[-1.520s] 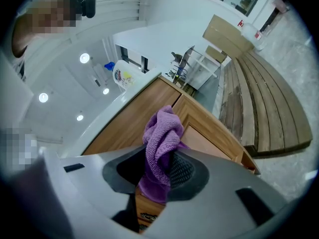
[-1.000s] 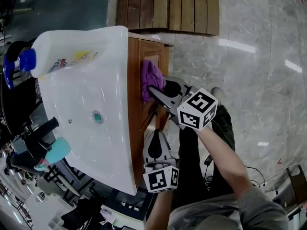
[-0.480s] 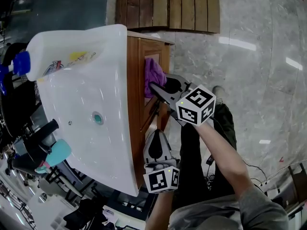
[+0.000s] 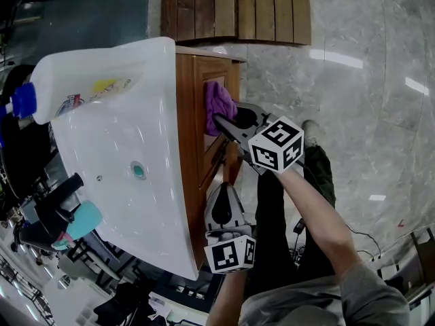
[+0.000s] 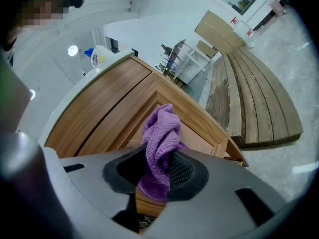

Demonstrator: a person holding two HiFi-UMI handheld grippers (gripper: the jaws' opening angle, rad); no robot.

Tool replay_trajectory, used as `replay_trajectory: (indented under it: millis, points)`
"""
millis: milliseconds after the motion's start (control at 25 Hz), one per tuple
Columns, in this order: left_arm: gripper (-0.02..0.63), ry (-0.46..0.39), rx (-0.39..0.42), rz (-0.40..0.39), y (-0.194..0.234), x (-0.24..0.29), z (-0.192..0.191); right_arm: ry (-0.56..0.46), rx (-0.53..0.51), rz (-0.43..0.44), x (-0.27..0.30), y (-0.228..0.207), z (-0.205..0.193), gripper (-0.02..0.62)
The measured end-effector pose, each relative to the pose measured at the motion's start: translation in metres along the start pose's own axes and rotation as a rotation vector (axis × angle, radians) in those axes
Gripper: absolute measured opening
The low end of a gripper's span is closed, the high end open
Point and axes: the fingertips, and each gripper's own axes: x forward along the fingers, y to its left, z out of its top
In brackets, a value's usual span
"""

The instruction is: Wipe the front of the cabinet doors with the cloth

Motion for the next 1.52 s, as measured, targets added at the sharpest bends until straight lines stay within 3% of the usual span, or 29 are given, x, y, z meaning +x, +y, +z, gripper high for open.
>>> replay_trajectory:
  millis: [1000,1520]
  points:
    - [0.009,0.025,0.016,-0.022,-0.001,0.019,-0.003,0.133,0.035,-0.143,0.018,-0.069,-0.044,0.103]
    - [0.009,0.042,0.010,-0.027,0.001,0.030,-0.006,0.224,0.040,-0.259,0.026,-0.109,-0.074,0.103]
